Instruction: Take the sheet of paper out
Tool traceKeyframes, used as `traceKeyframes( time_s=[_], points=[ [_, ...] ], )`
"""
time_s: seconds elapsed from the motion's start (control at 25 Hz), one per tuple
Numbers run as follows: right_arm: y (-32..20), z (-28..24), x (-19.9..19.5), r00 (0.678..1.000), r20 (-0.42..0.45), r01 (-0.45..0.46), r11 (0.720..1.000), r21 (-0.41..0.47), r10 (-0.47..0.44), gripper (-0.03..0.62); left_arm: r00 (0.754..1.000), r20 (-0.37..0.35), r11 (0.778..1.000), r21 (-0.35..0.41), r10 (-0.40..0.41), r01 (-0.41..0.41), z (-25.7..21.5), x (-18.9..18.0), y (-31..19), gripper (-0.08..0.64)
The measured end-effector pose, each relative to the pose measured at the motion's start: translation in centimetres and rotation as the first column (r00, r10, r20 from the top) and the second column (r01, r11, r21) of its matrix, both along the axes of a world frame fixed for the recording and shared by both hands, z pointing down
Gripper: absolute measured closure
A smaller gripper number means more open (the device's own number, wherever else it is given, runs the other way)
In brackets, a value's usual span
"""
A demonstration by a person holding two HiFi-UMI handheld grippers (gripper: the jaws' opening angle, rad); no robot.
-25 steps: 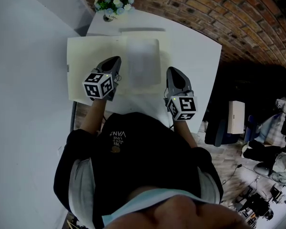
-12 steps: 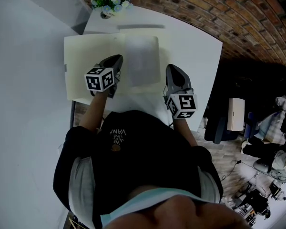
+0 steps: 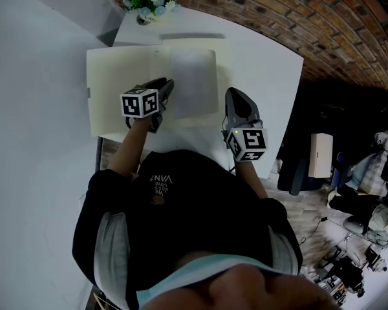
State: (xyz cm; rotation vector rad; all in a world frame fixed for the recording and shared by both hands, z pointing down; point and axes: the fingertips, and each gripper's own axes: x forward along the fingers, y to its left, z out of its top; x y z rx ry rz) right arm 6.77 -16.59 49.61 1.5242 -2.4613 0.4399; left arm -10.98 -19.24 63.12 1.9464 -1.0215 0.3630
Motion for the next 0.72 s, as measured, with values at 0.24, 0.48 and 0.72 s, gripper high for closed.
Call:
traceKeyframes(
  time_s=[0.24,0.48,0.72],
  points=[
    [-0.3,0.2,0.2,1.0,0.003,-0.001,1.0,-0.006,0.001,0.592,1.0,-0.006,1.0,-0.026,0.008,-0.008,0.9,0.7,-0.5,0.412],
    [-0.5,0.1,0.2,1.0,0.002,0.0,1.0,-0.012,0.001,0.592,1.0,-0.028,0.997,-0.077,0.006,-0.008,1.8,1.2,-0.6,0.385],
    [-0.5,0.3,0.6,1.0,0.0,-0.009,1.0,-0.015,0.009,0.592,0.999,-0.052,0.993,-0.118,-0.004,-0.002,2.5,1.6,-0.5,0.385]
  ],
)
